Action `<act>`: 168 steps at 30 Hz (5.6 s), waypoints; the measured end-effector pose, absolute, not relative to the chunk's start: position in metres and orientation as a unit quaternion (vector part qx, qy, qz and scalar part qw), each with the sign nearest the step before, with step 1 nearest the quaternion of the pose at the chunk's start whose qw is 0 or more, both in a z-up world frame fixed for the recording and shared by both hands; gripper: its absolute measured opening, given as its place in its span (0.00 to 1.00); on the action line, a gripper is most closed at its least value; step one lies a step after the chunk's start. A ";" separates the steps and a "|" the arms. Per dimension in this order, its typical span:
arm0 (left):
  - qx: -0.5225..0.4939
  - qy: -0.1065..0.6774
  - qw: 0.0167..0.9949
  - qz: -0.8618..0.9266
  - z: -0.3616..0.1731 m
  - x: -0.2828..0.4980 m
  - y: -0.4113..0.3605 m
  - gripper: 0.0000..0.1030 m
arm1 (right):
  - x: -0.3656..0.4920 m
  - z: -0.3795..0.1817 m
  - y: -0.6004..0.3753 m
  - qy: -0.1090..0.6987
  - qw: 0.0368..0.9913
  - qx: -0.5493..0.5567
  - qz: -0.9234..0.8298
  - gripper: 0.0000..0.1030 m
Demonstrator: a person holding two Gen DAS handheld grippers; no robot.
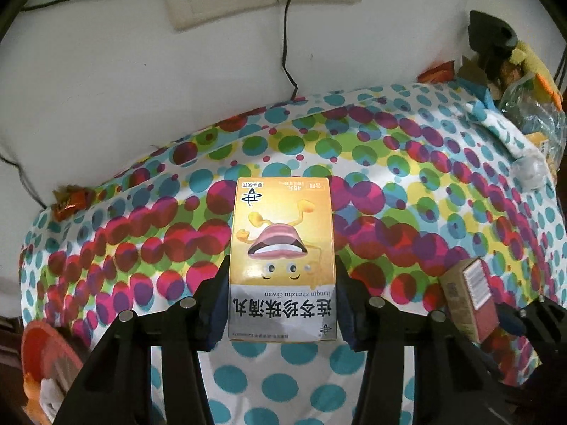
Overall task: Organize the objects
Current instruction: 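Carry the yellow box in the left gripper over the red tray, then lower the yellow box into the tray and open the left gripper, then carry the red box in the right gripper over the tray and release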
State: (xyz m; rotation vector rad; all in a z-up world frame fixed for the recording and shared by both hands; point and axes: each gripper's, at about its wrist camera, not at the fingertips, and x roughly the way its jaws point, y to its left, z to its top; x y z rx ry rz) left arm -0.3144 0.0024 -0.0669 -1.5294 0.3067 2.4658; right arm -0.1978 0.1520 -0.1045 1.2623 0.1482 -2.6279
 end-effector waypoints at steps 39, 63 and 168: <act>-0.477 0.055 0.000 0.877 -0.003 -0.170 -0.085 0.46 | -0.197 -0.104 0.149 0.051 0.106 0.430 -0.895 0.33; -0.494 -0.028 -0.129 0.859 -0.035 -0.128 -0.240 0.46 | -0.197 -0.103 0.148 0.055 0.104 0.429 -0.895 0.33; -0.475 -0.099 -0.195 0.853 -0.046 0.004 -0.335 0.92 | -0.157 -0.032 -0.177 0.182 0.281 0.405 -0.851 0.52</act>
